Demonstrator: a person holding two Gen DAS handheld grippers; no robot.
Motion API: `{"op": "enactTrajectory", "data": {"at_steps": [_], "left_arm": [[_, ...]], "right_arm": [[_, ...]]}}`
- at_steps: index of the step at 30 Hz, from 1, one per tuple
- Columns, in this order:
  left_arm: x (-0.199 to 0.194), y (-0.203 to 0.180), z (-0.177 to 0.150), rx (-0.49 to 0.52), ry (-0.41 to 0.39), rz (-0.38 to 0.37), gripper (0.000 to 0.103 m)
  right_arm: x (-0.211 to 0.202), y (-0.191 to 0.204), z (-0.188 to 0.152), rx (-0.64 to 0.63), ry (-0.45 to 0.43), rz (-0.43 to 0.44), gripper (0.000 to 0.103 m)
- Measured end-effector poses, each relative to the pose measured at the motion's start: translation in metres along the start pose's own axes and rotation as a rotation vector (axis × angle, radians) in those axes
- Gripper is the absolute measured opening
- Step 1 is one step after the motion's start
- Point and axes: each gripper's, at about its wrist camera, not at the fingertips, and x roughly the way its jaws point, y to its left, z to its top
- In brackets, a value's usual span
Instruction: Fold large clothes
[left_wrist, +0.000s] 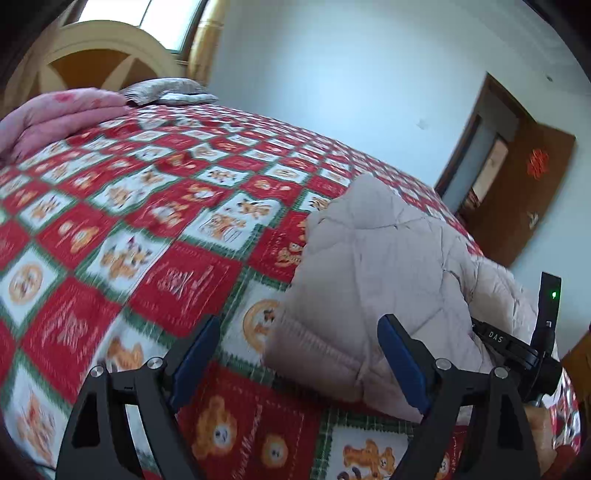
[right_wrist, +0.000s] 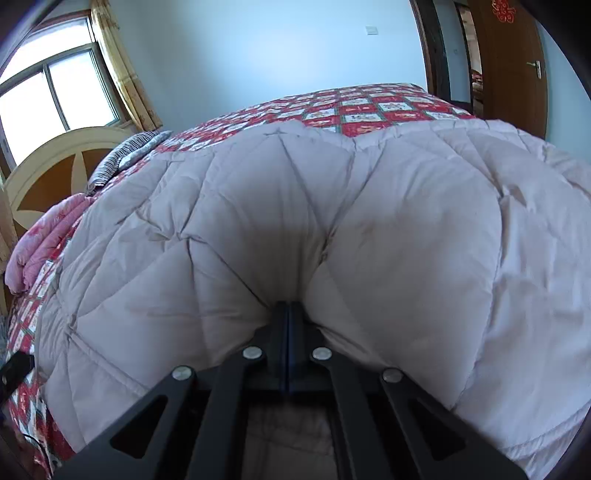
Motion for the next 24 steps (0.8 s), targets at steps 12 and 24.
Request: {"op": "enactTrajectory", "data": {"at_steps": [12, 24], "left_arm": [[0.066, -0.018, 0.019, -0.194, 0.059, -0.078, 0.097], [0.069, -0.067, 0.039, -0.187, -0.018, -0.387, 0.028]], "right_arm": [[0.0, -0.004, -0.001, 0.006, -0.008, 0.017, 0.0], [0.004, -0.008, -0.001, 0.048, 0.039, 0.031, 0.0]]}}
